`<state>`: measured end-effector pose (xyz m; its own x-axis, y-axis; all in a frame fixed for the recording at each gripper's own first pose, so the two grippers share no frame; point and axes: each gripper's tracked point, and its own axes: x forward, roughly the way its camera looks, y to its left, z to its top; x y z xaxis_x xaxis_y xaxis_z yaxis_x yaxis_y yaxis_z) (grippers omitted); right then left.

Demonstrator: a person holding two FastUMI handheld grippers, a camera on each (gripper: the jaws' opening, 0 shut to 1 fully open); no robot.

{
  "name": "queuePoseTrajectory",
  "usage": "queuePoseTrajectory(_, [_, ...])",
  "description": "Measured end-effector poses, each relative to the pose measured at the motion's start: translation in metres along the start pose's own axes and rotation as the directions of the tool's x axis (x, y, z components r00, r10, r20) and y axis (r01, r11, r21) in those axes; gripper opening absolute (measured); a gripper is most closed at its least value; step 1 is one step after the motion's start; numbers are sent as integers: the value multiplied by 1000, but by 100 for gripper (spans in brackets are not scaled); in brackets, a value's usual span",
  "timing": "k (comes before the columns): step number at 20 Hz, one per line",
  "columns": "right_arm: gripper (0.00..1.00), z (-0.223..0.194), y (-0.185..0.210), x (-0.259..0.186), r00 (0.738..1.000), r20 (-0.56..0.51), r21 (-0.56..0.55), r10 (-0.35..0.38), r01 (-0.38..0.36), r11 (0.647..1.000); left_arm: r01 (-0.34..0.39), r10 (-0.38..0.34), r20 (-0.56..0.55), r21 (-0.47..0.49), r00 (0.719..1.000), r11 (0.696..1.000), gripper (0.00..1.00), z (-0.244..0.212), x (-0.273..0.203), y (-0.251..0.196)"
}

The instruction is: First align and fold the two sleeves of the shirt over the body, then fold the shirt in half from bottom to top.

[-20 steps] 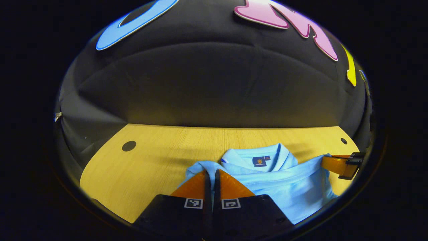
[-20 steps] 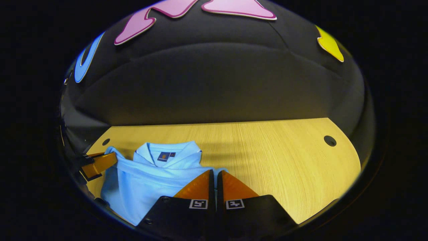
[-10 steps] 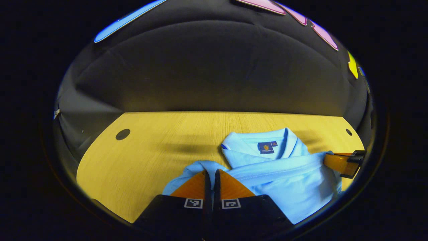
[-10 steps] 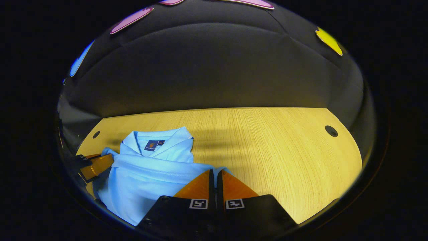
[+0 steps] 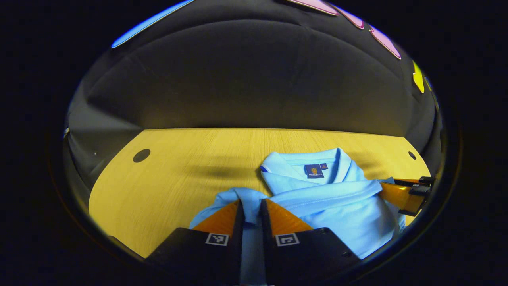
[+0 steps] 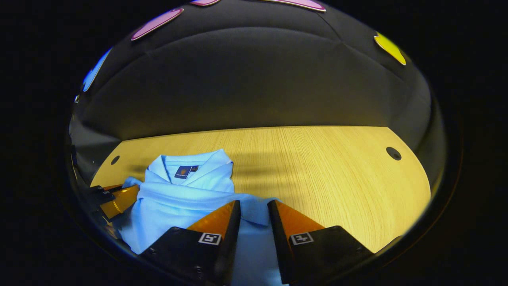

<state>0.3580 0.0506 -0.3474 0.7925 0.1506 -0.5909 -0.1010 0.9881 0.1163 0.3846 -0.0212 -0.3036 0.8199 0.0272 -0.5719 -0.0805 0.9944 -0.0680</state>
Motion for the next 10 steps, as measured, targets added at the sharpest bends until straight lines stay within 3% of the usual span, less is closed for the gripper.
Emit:
queuePoseTrajectory(1, [50,0,-2,0,1000,1,-9,-12,12,1000,-2,2,0,-2,1000,1000,36,0,0,0])
queuePoseTrajectory(2, [59,1,-4,-2,1000,5,-8,-22,22,1000,-10,10,1,-1,1000,1000,37,1,-2,1])
queuePoseTrajectory(3, [59,1,-6,-1,999,12,-2,-30,31,1000,-20,20,5,-4,1000,1000,43,0,0,4])
queuePoseTrajectory(4, [73,1,-9,-1,999,15,6,-38,38,999,-28,28,9,-10,1000,1000,55,1,-1,6])
queuePoseTrajectory(5, [73,0,-10,-3,999,16,14,-42,42,999,-37,37,15,-16,999,999,68,1,-1,9])
queuePoseTrajectory(6, [85,0,-10,-4,999,17,21,-40,40,999,-44,45,22,-21,999,999,80,3,-2,10])
queuePoseTrajectory(10, [94,7,-16,-13,997,58,0,-51,51,999,-59,59,70,3,996,998,87,9,-11,11])
